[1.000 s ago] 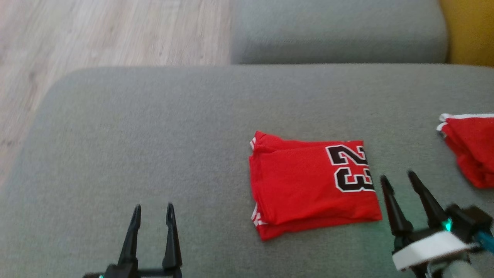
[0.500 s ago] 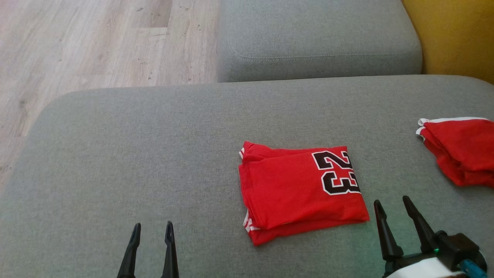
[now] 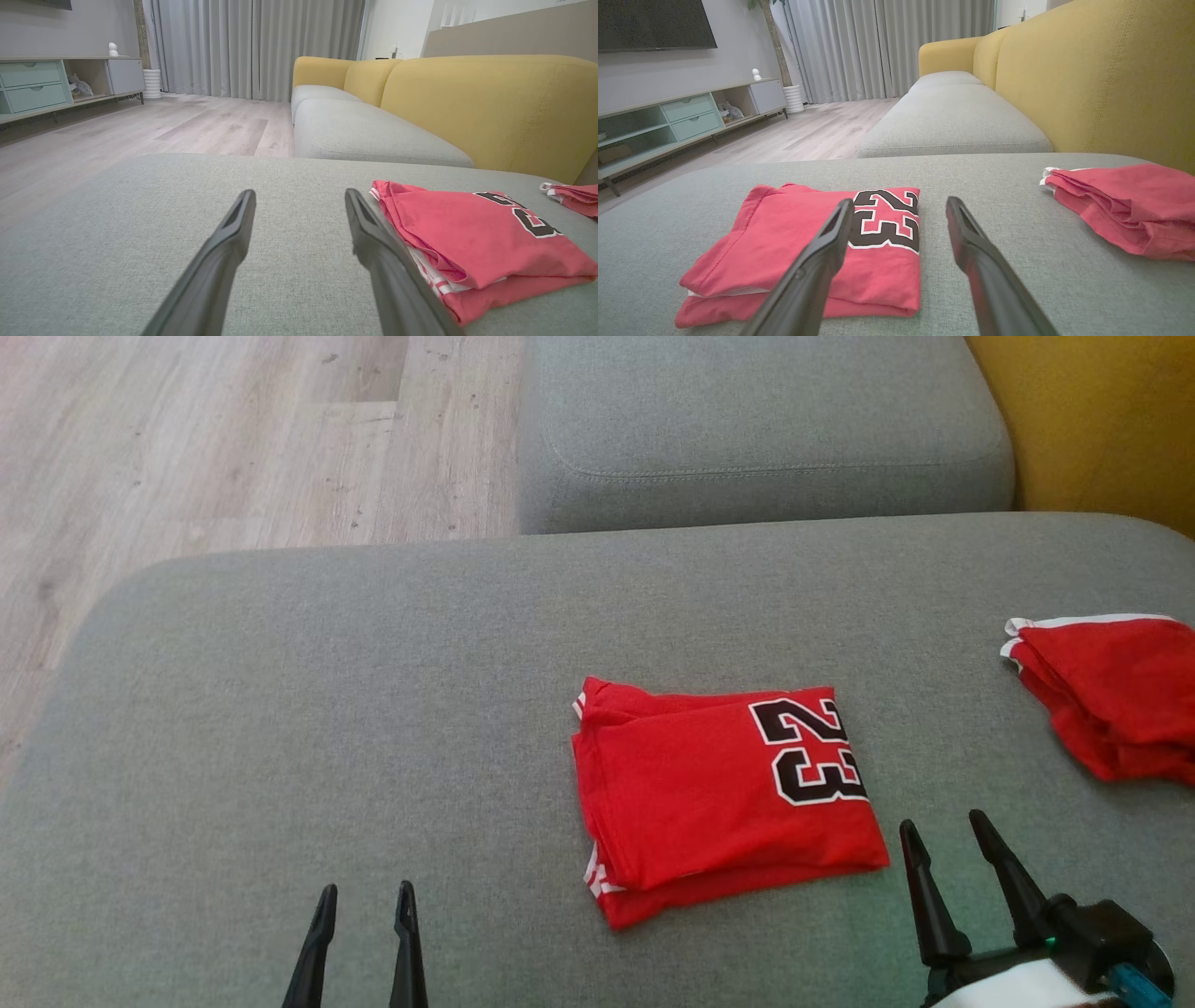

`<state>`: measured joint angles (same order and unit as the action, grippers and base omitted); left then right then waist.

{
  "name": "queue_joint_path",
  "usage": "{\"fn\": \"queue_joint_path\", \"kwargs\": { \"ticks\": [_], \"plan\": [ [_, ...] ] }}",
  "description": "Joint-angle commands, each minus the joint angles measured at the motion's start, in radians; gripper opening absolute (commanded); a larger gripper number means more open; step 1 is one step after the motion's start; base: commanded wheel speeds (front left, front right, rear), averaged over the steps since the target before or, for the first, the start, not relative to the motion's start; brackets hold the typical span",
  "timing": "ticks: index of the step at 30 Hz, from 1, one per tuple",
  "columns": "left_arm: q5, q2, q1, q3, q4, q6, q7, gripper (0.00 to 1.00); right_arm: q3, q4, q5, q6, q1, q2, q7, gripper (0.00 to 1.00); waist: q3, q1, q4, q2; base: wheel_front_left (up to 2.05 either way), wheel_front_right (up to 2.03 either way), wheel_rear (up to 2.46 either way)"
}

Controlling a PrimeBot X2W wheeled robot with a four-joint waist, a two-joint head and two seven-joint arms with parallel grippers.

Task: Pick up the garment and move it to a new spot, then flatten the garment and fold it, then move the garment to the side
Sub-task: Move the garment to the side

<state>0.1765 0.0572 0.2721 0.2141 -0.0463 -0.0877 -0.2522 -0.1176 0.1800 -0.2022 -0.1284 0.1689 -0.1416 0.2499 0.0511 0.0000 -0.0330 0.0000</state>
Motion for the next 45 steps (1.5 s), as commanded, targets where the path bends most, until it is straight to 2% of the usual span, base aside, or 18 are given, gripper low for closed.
{"fn": "queue_joint_path", "kwargs": {
  "ticks": [1,21,26,30,33,37,40,42,43,44,45],
  "plan": [
    [0.010,-0.007,-0.027,-0.038,0.031,0.000,-0.010,1.00,-0.019,-0.032,0.007,-0.002,-0.037,-0.017,0.012,1.00,0.000,0.0000,0.000,0.0000,0.00,0.00,0.00],
    [0.009,-0.007,-0.035,-0.034,0.027,0.004,-0.010,1.00,-0.025,0.003,0.005,-0.002,-0.051,-0.014,0.012,1.00,-0.008,0.0000,-0.006,0.0000,0.00,0.00,0.00],
    [0.001,-0.007,-0.055,-0.021,0.039,0.004,-0.010,1.00,-0.052,0.100,-0.040,-0.002,-0.138,-0.032,0.012,1.00,-0.049,0.0000,-0.003,0.0000,0.00,0.00,0.00],
    [-0.002,-0.007,-0.074,-0.008,0.043,0.005,-0.010,1.00,-0.091,0.239,-0.081,-0.002,-0.239,-0.058,0.007,1.00,-0.091,0.0000,-0.006,0.0000,0.00,0.00,0.00],
    [-0.003,-0.007,-0.097,0.009,0.043,0.002,-0.010,1.00,-0.089,0.356,-0.107,-0.002,-0.340,-0.075,-0.049,1.00,-0.124,0.0000,-0.013,0.0000,0.00,0.00,0.00],
    [-0.003,-0.007,-0.118,0.028,0.040,-0.003,-0.010,1.00,-0.103,0.447,-0.126,-0.002,-0.431,-0.077,-0.102,1.00,-0.152,0.0000,-0.025,0.0000,0.00,0.00,0.00],
    [-0.001,-0.007,-0.138,0.043,0.035,-0.006,-0.010,1.00,-0.148,0.512,-0.167,-0.002,-0.493,-0.069,-0.144,1.00,-0.176,0.0000,-0.040,0.0000,0.00,0.00,0.00],
    [0.002,-0.007,-0.149,0.051,0.031,-0.010,-0.010,1.00,-0.195,0.558,-0.214,-0.002,-0.512,-0.062,-0.209,1.00,-0.188,0.0000,-0.050,0.0000,0.00,0.00,0.00],
    [0.004,-0.007,-0.153,0.054,0.030,-0.012,-0.010,1.00,-0.222,0.573,-0.239,-0.002,-0.518,-0.061,-0.245,0.42,-0.194,0.0000,-0.055,0.0000,0.00,0.00,0.00],
    [0.006,-0.007,-0.158,0.057,0.029,-0.014,-0.010,1.00,-0.242,0.584,-0.267,-0.002,-0.523,-0.063,-0.274,0.00,-0.200,0.0000,-0.059,0.0000,0.00,0.00,0.00],
    [0.009,-0.007,-0.163,0.058,0.029,-0.016,-0.010,1.00,-0.258,0.586,-0.290,-0.002,-0.530,-0.068,-0.291,0.00,-0.206,0.0000,-0.062,0.0000,0.00,0.00,0.00]
  ]
}}
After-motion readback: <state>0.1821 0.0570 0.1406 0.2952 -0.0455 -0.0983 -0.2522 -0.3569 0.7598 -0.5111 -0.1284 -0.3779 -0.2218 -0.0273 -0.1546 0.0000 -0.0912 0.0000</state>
